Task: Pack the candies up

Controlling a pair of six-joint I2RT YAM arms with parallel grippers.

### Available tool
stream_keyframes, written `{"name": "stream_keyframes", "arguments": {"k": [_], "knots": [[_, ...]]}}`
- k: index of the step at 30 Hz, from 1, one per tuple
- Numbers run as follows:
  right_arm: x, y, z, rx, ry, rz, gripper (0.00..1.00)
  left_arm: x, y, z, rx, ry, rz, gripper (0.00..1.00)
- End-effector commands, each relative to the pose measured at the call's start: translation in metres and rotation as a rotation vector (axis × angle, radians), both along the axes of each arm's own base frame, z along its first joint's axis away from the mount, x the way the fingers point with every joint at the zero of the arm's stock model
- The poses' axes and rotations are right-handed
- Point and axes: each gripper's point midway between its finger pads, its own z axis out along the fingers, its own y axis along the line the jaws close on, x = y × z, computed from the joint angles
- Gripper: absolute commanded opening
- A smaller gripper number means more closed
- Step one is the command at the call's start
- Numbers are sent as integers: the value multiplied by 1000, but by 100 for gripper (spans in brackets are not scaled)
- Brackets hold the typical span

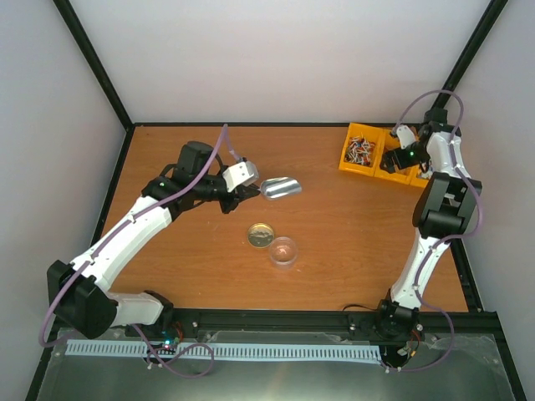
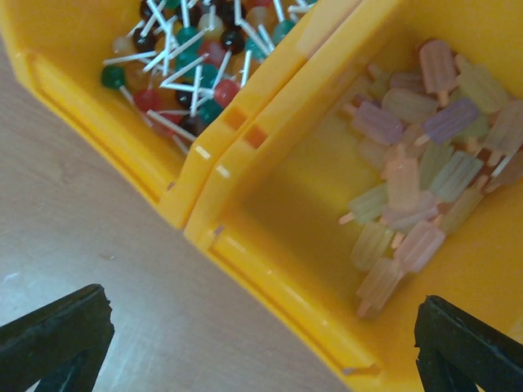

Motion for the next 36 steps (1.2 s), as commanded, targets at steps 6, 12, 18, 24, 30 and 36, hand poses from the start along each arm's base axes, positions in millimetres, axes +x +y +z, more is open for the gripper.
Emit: {"name": "stream_keyframes", "arguments": {"k": [6, 12, 18, 24, 30, 36], "knots": [[20, 0, -14, 17, 6, 40, 100, -3, 0, 18, -39, -53, -17, 1], [12, 13, -39, 98, 76, 53, 100, -4, 0, 16, -38, -54, -24, 1], [-1, 29, -53, 170, 133, 66, 100, -4, 0, 17, -33, -58, -28, 1], [-14, 58, -57, 220, 171, 94, 100, -7, 2, 18, -36, -70, -29, 1], [-38, 98, -60, 264, 216, 143, 99, -7, 3, 12, -23, -61, -25, 1], [-70, 149, -62, 314, 267, 205, 98, -7, 3, 9, -20, -56, -21, 1]]}}
